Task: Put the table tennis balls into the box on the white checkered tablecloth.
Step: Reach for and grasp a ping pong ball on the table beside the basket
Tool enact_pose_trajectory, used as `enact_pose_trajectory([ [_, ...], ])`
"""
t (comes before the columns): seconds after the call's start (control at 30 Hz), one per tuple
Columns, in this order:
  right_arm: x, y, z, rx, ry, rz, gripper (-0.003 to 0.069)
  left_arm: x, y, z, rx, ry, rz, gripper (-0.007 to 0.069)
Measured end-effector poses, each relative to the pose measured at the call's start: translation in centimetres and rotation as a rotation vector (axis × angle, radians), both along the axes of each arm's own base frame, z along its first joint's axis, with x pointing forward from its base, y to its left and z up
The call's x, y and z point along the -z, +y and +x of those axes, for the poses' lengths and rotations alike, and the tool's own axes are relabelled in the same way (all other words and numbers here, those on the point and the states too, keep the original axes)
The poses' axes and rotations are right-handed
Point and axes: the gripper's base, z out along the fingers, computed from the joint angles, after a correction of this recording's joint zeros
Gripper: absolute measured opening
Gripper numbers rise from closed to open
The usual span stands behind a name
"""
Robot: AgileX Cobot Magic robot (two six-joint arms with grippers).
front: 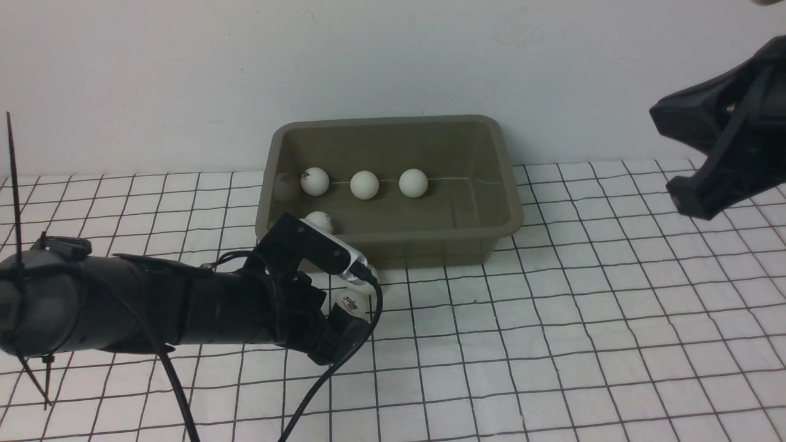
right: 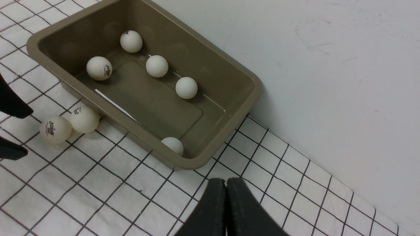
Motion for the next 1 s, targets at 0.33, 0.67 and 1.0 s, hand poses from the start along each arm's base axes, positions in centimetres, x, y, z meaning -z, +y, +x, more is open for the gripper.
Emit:
enact_pose_trajectory([
  [0.33, 0.0, 0.0, 0.0, 0.000, -0.004, -0.001, -0.0015, 1.9, -0.2, 0.6, 0.000, 0.045, 0.014, 0.0529],
  [0.67, 0.0, 0.0, 0.0, 0.000, -0.005, -0.003, -0.0015, 2.0, -0.2, 0.6, -0.001, 0.046, 0.015, 0.0335],
  [1.0, 0.0, -0.1, 0.1, -0.002, -0.013, -0.020, -0.0015, 1.9, -0.2, 0.6, -0.006, 0.047, 0.010, 0.0335],
])
